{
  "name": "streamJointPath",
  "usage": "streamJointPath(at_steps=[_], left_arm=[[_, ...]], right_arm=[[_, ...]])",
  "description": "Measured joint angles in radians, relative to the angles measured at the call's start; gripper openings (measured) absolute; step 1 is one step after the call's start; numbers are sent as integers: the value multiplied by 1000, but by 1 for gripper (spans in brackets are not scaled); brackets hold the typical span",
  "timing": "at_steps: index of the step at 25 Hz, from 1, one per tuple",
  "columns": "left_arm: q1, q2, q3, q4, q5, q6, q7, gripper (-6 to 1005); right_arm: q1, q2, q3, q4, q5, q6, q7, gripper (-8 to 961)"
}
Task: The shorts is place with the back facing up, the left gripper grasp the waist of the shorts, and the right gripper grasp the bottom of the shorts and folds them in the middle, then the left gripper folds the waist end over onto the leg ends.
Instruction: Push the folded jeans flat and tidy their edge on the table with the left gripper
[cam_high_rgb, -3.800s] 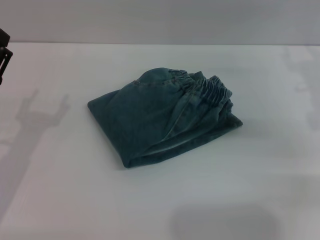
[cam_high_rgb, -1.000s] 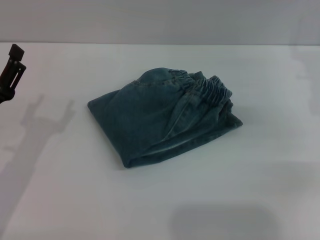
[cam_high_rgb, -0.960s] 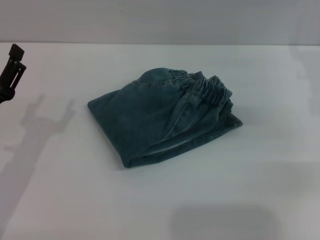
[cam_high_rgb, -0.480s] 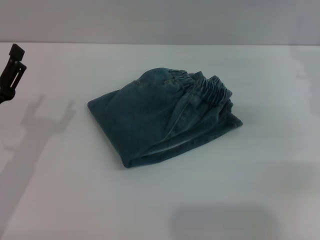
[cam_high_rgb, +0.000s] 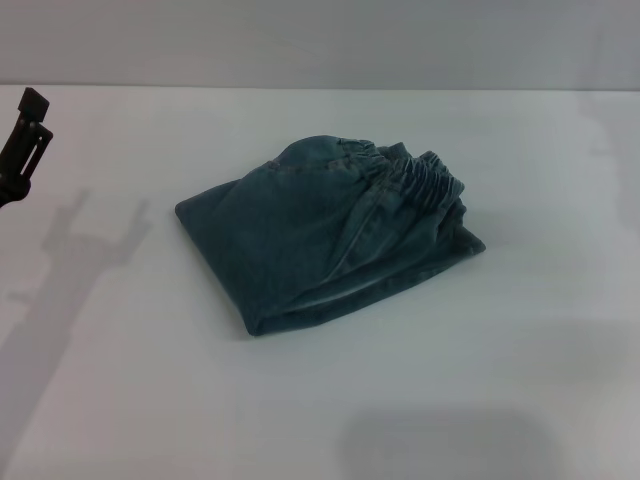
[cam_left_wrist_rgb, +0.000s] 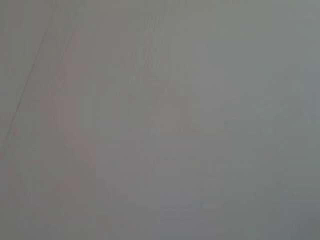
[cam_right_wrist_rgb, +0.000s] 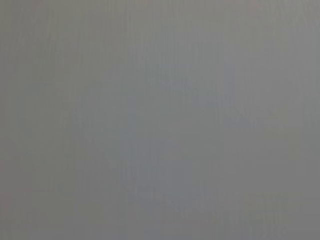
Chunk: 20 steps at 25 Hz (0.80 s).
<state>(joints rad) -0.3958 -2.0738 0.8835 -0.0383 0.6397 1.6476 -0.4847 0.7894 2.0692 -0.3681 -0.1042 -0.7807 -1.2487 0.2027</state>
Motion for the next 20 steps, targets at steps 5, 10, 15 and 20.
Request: streamJointPath(at_steps=[5,10,15,20], left_arm=[[0,0,0,0,0,0,0,829],[0,0,1,0,0,0,0,829],[0,0,2,0,0,0,0,828],[0,0,2,0,0,0,0,828]], right_arm=[[1,0,0,0,0,0,0,581],[1,0,0,1,0,0,0,581],[0,0,0,1,0,0,1,582],[-2,0,0,2,0,0,9,582]])
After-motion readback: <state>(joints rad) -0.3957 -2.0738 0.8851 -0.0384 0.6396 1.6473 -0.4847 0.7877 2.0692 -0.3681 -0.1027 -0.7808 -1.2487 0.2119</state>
